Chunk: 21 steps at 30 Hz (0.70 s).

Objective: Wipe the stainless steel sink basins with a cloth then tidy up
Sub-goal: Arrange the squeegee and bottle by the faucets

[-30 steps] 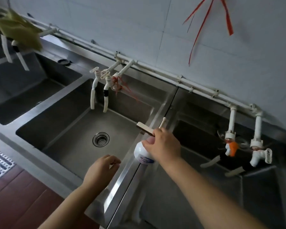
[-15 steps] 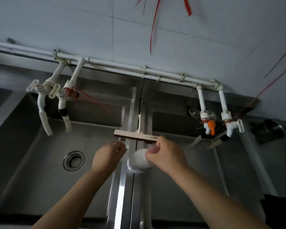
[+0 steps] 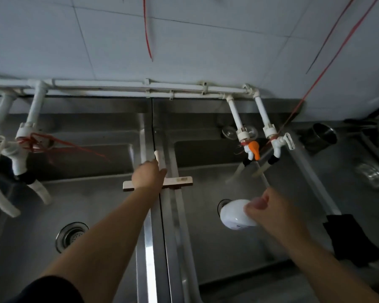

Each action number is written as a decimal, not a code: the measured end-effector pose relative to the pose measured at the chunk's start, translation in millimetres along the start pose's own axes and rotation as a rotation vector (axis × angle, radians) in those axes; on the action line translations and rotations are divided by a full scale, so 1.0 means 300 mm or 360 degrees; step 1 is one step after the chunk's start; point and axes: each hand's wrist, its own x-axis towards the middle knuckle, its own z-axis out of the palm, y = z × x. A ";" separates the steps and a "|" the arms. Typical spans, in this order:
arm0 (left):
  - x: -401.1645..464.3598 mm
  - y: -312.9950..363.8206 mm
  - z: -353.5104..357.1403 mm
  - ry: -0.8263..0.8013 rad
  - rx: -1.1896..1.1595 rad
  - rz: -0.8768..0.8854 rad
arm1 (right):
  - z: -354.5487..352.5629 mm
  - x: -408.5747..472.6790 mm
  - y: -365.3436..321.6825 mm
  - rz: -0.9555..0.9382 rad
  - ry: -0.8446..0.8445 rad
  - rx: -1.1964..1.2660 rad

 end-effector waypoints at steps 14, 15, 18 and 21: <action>-0.004 0.121 0.079 0.0081 -0.0111 -0.0232 | -0.140 0.070 0.334 0.0357 -0.0032 0.0068; -0.015 0.145 0.080 0.0113 -0.0140 -0.0205 | -0.151 0.096 0.362 0.0360 -0.0030 0.0074; -0.055 0.234 0.091 0.0198 -0.0244 -0.0135 | -0.184 0.198 0.448 0.0322 -0.0007 0.0093; -0.092 0.345 0.116 0.0297 -0.0310 -0.0144 | -0.219 0.346 0.544 0.0207 0.0000 0.0098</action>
